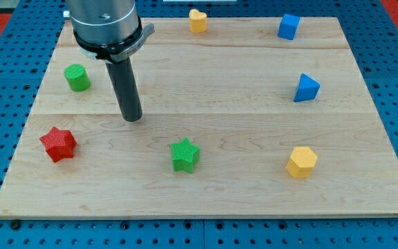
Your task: Push the green blocks closely to each other
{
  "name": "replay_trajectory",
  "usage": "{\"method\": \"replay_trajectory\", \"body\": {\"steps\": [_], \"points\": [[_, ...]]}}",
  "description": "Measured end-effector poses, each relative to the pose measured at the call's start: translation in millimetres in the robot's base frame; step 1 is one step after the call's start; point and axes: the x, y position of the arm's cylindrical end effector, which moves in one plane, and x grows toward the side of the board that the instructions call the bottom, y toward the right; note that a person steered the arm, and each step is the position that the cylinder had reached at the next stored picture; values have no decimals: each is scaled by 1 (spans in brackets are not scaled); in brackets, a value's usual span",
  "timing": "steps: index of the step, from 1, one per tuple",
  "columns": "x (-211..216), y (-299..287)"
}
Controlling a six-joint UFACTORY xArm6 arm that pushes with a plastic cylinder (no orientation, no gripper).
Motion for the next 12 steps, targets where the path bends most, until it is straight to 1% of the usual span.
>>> {"method": "replay_trajectory", "body": {"steps": [2, 3, 5, 6, 7, 9, 10, 12], "points": [[0, 0], [0, 8], [0, 42], [0, 43], [-8, 60], [-13, 130], [4, 131], [64, 141]]}}
